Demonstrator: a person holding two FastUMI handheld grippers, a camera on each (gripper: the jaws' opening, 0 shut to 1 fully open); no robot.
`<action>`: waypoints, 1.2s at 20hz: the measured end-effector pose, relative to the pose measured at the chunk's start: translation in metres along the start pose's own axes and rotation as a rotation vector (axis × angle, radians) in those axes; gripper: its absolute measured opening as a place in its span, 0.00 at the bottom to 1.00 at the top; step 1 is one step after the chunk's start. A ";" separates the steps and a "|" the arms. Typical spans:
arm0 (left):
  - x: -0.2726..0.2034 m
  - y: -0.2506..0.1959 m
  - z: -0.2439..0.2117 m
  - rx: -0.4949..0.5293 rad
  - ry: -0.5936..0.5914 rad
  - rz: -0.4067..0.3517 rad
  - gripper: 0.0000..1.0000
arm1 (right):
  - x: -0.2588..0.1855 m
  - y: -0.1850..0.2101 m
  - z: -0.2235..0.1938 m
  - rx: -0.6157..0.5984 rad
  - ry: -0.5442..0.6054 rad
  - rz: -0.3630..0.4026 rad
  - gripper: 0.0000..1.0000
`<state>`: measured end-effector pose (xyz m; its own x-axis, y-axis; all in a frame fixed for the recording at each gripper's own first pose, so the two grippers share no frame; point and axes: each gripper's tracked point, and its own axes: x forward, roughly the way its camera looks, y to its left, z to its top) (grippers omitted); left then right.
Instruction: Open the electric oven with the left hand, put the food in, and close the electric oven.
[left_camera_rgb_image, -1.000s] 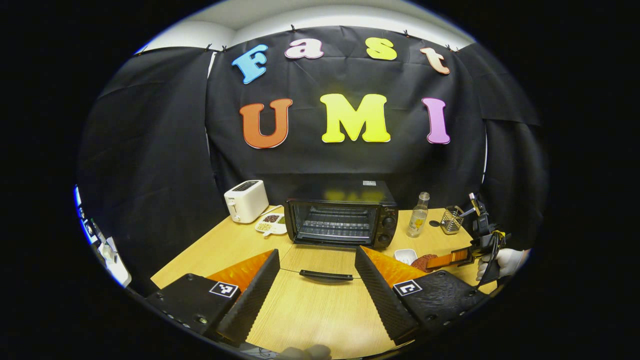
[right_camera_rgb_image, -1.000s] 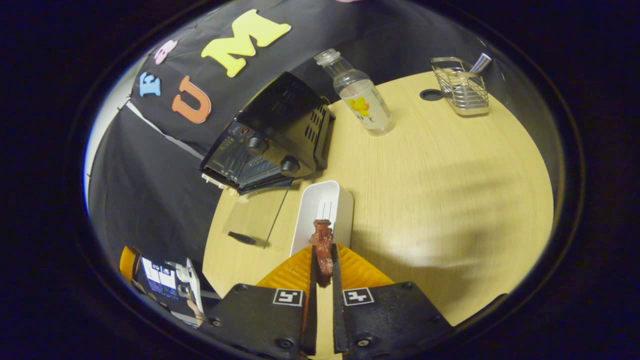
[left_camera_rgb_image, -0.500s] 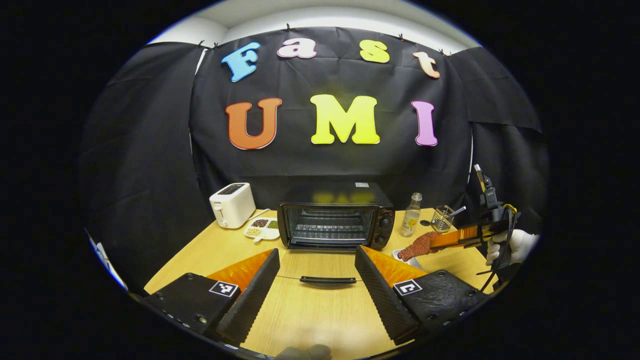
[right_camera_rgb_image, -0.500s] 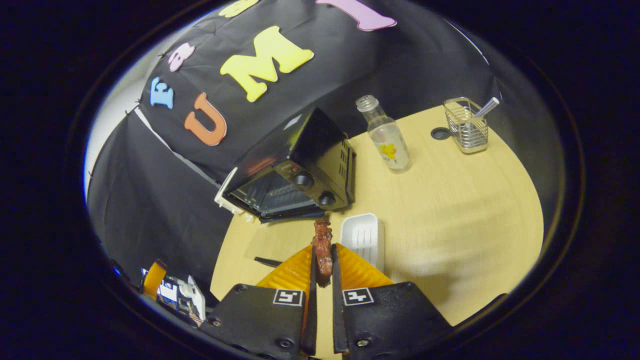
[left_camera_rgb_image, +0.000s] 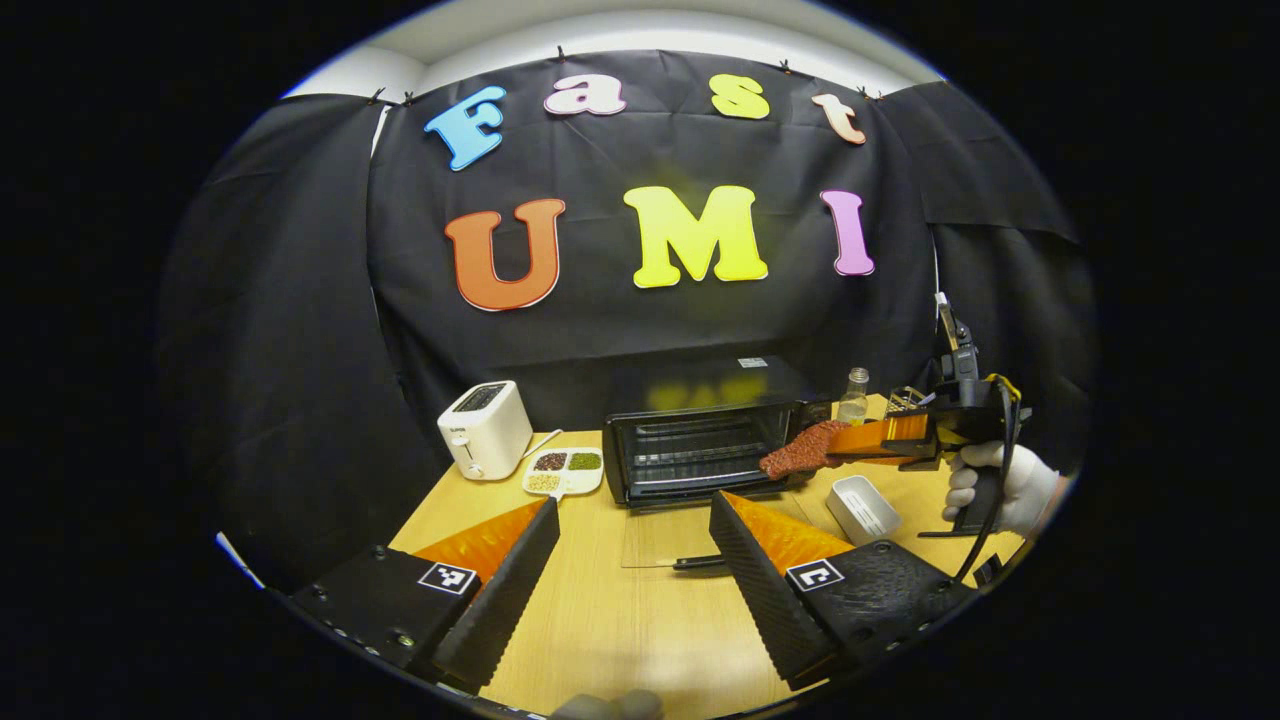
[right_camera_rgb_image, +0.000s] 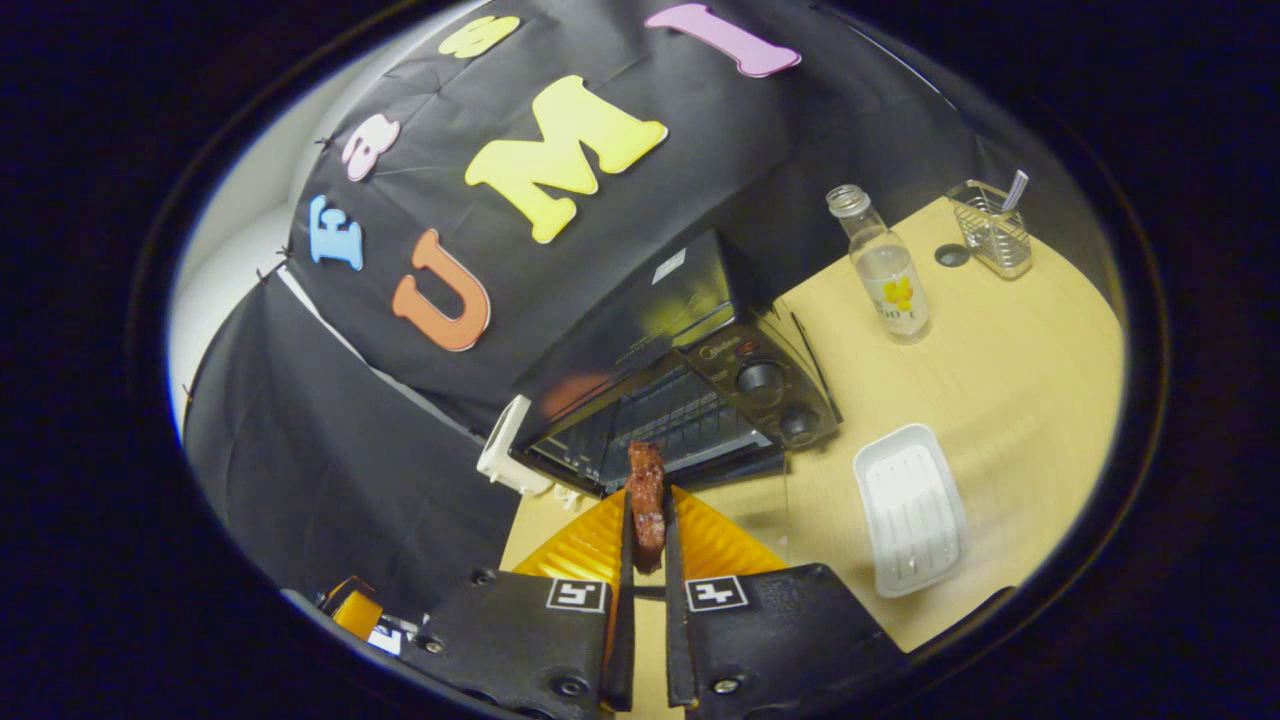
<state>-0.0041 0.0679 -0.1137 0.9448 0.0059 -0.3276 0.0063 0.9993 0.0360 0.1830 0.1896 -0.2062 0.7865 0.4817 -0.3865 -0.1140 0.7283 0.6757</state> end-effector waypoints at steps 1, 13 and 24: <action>0.000 0.008 0.001 0.004 0.003 0.007 0.97 | 0.011 0.005 0.000 0.005 -0.030 -0.015 0.16; -0.008 0.074 0.011 -0.019 0.013 0.112 0.96 | 0.147 0.028 -0.008 0.182 -0.211 -0.102 0.16; 0.013 0.098 -0.008 -0.062 0.064 0.160 0.97 | 0.189 0.001 0.013 -0.032 -0.287 -0.254 0.28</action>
<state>0.0063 0.1658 -0.1222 0.9093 0.1650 -0.3820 -0.1643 0.9858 0.0347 0.3393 0.2753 -0.2709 0.9294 0.1314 -0.3448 0.0911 0.8238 0.5595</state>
